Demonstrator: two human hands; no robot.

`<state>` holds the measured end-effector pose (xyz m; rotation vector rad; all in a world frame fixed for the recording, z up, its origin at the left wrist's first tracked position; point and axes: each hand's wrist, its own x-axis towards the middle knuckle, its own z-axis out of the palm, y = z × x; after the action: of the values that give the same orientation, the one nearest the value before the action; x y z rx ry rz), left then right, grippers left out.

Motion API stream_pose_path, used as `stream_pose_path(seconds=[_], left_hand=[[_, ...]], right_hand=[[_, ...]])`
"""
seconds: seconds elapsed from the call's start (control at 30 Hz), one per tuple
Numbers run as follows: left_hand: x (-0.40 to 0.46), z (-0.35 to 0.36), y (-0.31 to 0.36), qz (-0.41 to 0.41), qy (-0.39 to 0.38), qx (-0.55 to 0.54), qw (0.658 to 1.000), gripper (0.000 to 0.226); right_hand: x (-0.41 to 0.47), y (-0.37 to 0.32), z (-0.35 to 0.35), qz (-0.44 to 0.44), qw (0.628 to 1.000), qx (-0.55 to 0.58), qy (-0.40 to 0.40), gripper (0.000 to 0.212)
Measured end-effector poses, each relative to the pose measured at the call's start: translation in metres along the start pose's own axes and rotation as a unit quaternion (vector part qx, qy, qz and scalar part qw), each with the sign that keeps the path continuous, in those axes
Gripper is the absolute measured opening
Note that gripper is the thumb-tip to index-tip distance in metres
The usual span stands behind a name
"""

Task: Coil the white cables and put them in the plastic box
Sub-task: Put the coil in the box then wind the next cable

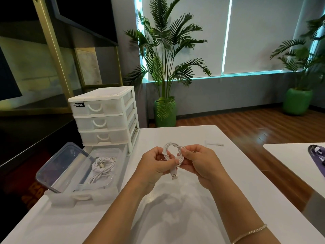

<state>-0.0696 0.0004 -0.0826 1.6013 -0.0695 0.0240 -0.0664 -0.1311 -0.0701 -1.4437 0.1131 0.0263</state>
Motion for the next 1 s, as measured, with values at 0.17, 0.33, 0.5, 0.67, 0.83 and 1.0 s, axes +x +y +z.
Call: stream_pose_path(seconds=[0.17, 0.33, 0.5, 0.67, 0.83, 1.0], left_hand=[[0.001, -0.001, 0.001, 0.015, 0.019, 0.007, 1.0, 0.019], [0.001, -0.001, 0.003, 0.013, 0.019, -0.029, 0.999, 0.019], [0.002, 0.0, 0.004, -0.001, 0.0, -0.062, 0.998, 0.025], [0.001, 0.0, 0.003, -0.001, -0.025, -0.067, 0.997, 0.027], [0.0, -0.003, 0.005, 0.012, -0.045, -0.07, 0.996, 0.028], [-0.001, -0.005, 0.004, -0.012, -0.091, -0.096, 0.991, 0.026]], right_hand=[[-0.001, 0.001, 0.006, 0.002, 0.999, 0.047, 0.007, 0.009], [-0.001, 0.003, 0.012, -0.017, 0.999, 0.043, 0.019, 0.014], [-0.002, 0.002, 0.013, -0.013, 0.998, 0.059, 0.018, 0.012], [-0.004, 0.0, 0.011, -0.005, 0.998, 0.061, 0.021, 0.013], [-0.005, -0.005, 0.007, -0.011, 0.999, 0.046, 0.021, 0.007], [-0.004, -0.005, 0.004, -0.011, 0.999, 0.044, 0.015, 0.01]])
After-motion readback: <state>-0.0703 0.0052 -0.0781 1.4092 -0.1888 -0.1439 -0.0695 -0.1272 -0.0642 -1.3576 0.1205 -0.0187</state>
